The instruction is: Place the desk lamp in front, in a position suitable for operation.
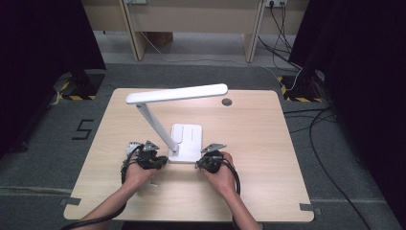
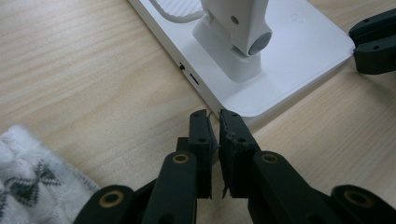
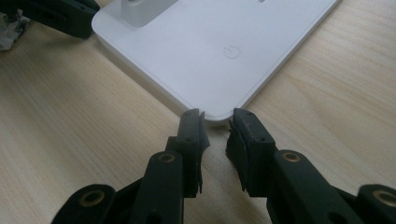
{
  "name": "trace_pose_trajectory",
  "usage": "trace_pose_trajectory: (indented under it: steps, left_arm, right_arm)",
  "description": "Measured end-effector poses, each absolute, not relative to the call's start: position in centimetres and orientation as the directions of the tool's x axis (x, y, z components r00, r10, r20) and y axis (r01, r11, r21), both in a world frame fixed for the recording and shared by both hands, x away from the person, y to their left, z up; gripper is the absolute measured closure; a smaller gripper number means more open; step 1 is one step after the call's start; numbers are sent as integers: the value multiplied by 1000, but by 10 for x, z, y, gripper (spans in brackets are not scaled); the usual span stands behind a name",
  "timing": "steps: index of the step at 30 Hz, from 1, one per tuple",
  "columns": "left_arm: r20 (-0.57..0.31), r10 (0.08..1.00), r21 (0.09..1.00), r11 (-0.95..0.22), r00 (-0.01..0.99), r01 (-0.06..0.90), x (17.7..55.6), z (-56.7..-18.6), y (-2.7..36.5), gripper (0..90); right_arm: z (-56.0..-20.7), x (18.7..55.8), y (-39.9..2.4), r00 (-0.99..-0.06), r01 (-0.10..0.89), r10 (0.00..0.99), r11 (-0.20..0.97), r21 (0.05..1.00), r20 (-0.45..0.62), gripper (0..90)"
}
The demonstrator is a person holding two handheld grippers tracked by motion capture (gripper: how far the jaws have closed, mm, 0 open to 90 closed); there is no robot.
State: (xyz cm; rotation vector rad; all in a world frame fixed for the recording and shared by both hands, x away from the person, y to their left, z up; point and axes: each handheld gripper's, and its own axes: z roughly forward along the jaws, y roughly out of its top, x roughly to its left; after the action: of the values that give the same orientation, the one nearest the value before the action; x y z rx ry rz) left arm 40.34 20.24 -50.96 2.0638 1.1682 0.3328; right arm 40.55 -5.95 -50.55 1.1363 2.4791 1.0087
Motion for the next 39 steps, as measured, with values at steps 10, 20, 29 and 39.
trace_pose_trajectory:
  steps: [10, 20, 29, 39]
  left_arm:
    - [-117, 819, 713, -325, 562, 622, 403, -506, 204, 806]
    - [-112, 821, 768, -286, 560, 573, 395, -489, 212, 661]
    - [-105, 825, 797, -264, 555, 543, 389, -480, 221, 546]
    - [-113, 824, 800, -256, 555, 543, 386, -476, 226, 535]
  right_arm:
    - [-506, 406, -59, -670, 569, 740, 463, 679, 56, 720]
    - [-497, 405, -74, -640, 551, 767, 413, 725, 49, 636]
    - [-494, 403, -86, -629, 550, 776, 399, 734, 50, 609]
    - [-491, 401, -97, -609, 549, 792, 377, 746, 48, 595]
